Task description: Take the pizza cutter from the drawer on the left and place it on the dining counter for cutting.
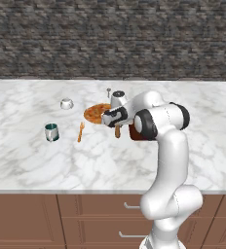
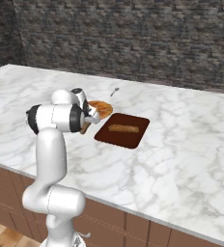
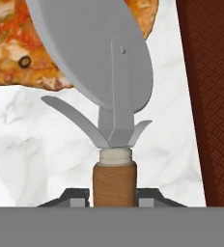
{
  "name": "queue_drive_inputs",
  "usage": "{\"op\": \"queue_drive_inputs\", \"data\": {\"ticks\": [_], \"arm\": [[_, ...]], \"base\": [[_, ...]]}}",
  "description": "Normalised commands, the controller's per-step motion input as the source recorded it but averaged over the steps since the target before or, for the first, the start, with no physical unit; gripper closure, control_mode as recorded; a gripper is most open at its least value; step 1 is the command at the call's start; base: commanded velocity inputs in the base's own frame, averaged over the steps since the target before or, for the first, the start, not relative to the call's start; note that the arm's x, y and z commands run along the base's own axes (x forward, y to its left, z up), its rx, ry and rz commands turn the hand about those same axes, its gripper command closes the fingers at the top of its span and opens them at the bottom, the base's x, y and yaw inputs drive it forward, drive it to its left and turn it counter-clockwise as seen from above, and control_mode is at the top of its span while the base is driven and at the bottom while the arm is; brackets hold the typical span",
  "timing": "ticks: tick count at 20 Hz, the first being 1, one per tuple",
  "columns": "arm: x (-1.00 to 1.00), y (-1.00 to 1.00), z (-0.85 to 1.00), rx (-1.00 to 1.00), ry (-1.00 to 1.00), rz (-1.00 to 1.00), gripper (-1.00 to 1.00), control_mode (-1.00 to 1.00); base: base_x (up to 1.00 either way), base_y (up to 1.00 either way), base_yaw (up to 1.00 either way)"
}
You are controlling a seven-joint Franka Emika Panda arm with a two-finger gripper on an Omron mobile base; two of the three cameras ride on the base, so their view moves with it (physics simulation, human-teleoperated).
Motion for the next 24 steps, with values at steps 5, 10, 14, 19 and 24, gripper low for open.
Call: {"op": "queue_drive_inputs", "data": {"ticks": [5,10,14,19,24], "arm": [[0.41,-0.13,-0.03,0.00,0.00,0.00,1.00,-1.00],[0.29,-0.11,-0.15,0.00,0.00,0.00,1.00,-1.00],[0.14,-0.14,-0.21,0.00,-0.01,0.00,1.00,-1.00],[0.01,-0.17,-0.26,0.00,-0.02,0.00,1.00,-1.00],[0.00,-0.12,-0.37,0.00,-0.03,0.00,1.00,-1.00]], "base": [[0.00,0.00,0.00],[0.00,0.00,0.00],[0.00,0.00,0.00],[0.00,0.00,0.00],[0.00,0.00,0.00]]}}
